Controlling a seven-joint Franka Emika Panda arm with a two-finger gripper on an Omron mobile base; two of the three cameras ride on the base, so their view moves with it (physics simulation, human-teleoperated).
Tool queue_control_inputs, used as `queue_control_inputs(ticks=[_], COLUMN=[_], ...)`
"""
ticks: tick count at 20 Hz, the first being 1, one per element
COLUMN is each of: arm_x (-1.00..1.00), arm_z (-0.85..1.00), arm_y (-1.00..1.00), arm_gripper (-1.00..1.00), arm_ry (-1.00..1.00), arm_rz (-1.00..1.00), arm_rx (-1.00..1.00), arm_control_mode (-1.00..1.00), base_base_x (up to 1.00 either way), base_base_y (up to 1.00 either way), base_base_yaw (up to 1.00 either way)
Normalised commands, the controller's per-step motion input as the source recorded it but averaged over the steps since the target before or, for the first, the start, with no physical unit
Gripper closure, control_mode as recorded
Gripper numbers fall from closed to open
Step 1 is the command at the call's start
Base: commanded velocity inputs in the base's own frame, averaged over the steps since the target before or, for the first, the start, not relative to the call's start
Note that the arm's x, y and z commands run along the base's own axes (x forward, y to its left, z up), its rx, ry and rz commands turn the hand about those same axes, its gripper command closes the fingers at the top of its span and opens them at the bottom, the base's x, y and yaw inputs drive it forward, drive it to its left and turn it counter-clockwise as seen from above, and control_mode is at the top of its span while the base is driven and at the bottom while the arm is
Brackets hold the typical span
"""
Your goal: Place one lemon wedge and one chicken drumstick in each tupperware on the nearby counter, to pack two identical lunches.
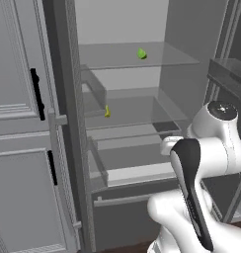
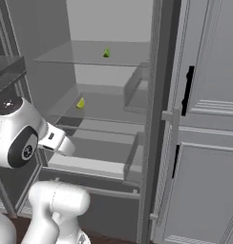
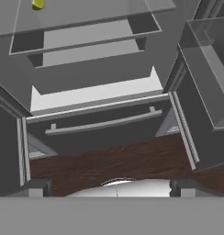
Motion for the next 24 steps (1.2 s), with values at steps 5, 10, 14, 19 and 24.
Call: queue_control_inputs(ticks=[5,10,14,19,24], arm_x=[0.0,0.16,0.43,0.38,0.33], arm_z=[0.0,0.14,0.71,0.8,0.73], arm_y=[0.0,0.0,0.0,-0.03,-0.08], arm_gripper=[-1.0,-1.0,-1.0,-1.0,-1.0], arm_ry=[0.0,-0.13,-0.21,-0.24,-0.21], arm_rz=[0.0,-0.03,0.0,0.0,0.03], arm_rx=[0.0,0.0,-0.04,-0.01,0.0], arm_control_mode=[1.0,-1.0,-1.0,-1.0,-1.0], base_base_x=[0.48,0.04,0.0,0.0,0.0], base_base_y=[0.0,0.0,0.0,0.0,0.0], base_base_yaw=[-0.1,-0.02,0.0,0.0,0.0])
